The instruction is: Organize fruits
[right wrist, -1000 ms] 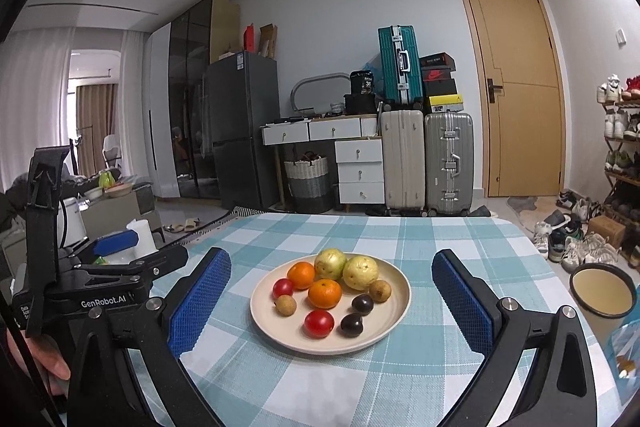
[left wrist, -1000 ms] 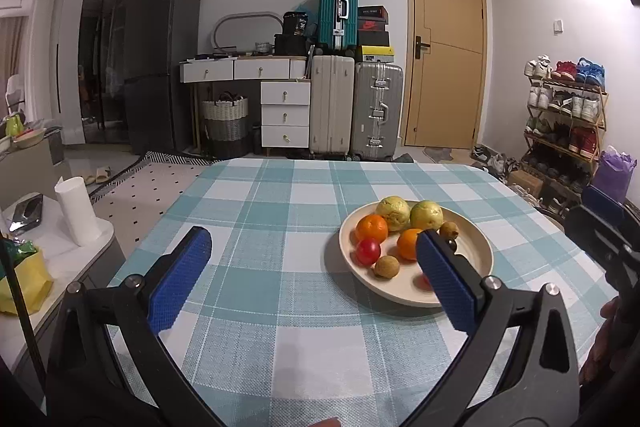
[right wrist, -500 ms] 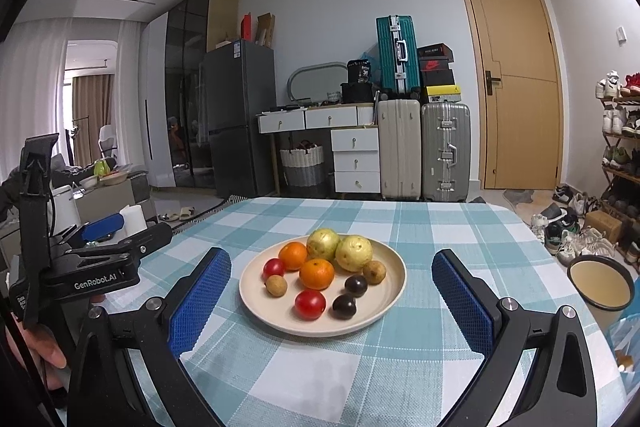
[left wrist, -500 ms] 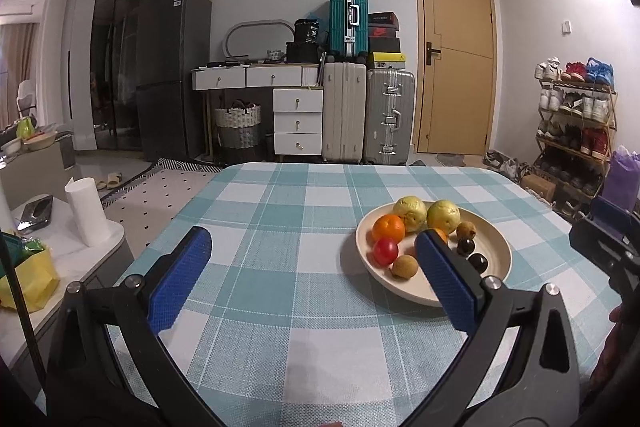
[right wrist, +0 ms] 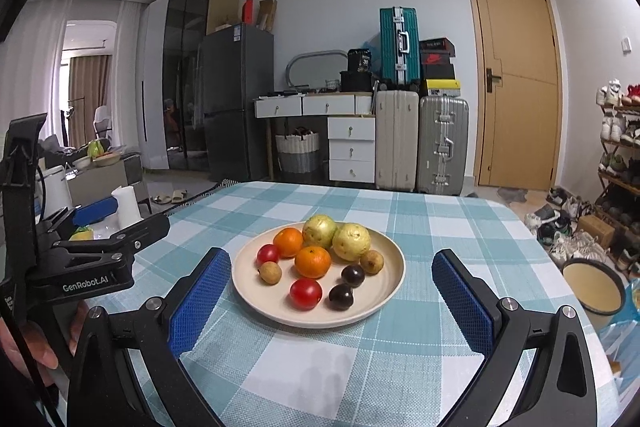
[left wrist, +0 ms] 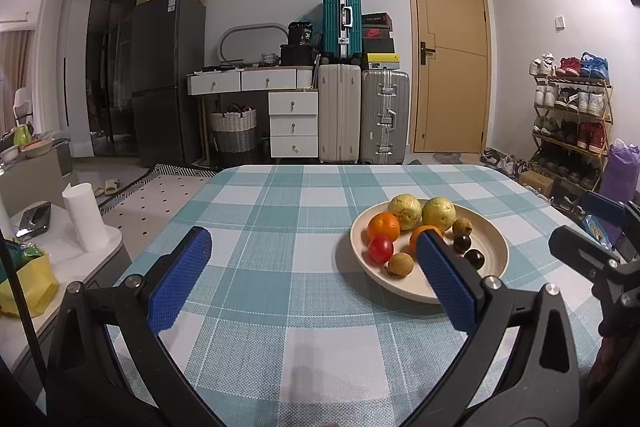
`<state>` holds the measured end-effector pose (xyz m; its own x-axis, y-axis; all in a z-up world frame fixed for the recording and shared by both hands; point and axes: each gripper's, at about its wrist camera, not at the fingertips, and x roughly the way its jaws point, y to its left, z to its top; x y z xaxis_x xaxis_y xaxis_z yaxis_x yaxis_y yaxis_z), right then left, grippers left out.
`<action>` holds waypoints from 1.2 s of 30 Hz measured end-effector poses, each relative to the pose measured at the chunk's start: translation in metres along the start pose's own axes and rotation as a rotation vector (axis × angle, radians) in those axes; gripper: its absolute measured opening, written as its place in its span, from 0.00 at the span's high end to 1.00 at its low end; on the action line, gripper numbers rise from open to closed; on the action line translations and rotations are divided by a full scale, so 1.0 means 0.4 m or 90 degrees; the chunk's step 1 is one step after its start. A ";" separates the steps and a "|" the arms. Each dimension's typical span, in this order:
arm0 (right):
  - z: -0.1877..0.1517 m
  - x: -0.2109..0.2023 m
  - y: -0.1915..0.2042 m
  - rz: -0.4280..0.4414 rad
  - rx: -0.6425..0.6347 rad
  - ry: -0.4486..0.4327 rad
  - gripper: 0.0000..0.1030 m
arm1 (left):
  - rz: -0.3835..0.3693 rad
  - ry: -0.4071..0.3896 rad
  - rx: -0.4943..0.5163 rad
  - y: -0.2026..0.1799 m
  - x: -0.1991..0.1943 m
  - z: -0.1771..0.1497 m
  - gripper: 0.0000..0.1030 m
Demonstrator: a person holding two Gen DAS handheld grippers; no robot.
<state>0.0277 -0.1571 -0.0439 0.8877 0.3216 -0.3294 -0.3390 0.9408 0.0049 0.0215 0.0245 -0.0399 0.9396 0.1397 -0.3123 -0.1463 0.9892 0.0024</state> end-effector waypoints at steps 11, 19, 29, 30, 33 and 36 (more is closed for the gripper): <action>0.000 0.007 0.010 0.002 -0.004 0.003 0.00 | -0.001 0.000 -0.001 0.001 -0.002 0.001 0.01; 0.000 0.006 0.010 0.002 -0.004 0.003 0.00 | -0.001 0.000 -0.001 0.001 -0.001 0.001 0.01; 0.000 0.007 0.011 0.002 -0.004 0.003 0.00 | 0.000 0.000 -0.001 0.001 -0.001 0.000 0.01; 0.000 0.006 0.010 0.002 -0.004 0.003 0.00 | 0.000 0.000 -0.001 0.001 0.000 0.000 0.01; 0.000 0.006 0.010 0.002 -0.004 0.003 0.00 | 0.000 -0.001 -0.001 0.002 -0.003 0.001 0.01; 0.000 0.006 0.010 0.002 -0.004 0.003 0.00 | 0.000 -0.001 -0.002 0.001 0.000 0.000 0.01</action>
<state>0.0284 -0.1525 -0.0446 0.8848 0.3243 -0.3345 -0.3442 0.9389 -0.0002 0.0214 0.0249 -0.0400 0.9401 0.1401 -0.3108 -0.1475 0.9891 -0.0002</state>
